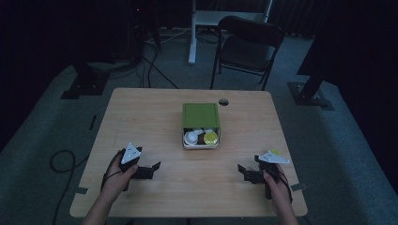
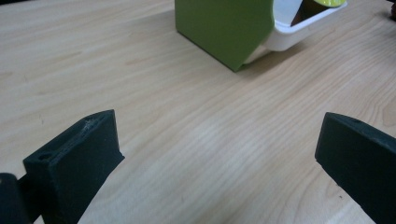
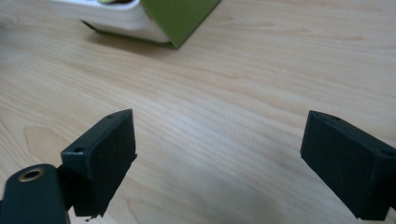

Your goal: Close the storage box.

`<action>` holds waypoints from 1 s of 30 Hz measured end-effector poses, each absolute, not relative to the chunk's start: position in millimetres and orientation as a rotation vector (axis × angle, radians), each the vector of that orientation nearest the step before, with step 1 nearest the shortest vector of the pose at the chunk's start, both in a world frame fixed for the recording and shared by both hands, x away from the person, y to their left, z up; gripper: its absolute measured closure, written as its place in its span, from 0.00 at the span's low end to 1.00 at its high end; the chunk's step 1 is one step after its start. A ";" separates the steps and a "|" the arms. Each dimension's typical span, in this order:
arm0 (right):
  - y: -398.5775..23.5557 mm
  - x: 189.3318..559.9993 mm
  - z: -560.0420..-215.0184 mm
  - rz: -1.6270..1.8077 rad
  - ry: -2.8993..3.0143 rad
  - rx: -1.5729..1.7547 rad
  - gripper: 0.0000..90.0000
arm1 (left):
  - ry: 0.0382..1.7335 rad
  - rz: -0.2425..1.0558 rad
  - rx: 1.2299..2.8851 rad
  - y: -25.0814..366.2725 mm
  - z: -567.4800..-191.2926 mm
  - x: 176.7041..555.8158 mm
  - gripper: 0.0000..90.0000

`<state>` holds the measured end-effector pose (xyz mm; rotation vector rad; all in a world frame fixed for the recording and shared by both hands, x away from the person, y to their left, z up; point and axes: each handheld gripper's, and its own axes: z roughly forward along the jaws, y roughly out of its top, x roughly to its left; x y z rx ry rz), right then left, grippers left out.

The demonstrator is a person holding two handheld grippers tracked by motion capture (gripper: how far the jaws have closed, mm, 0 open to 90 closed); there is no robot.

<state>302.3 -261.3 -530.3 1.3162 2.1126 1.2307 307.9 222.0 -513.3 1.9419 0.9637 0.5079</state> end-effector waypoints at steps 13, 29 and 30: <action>-284.6 280.0 -537.2 1.162 2.123 1.349 0.11 | 1.052 0.514 1.969 254.1 -525.2 288.9 0.00; -314.9 264.2 -546.5 1.022 2.010 1.484 0.11 | 1.164 0.535 1.951 285.8 -533.3 278.0 0.00; -317.3 263.7 -546.6 1.010 1.990 1.504 0.11 | 1.169 0.532 1.947 287.5 -534.0 277.1 0.00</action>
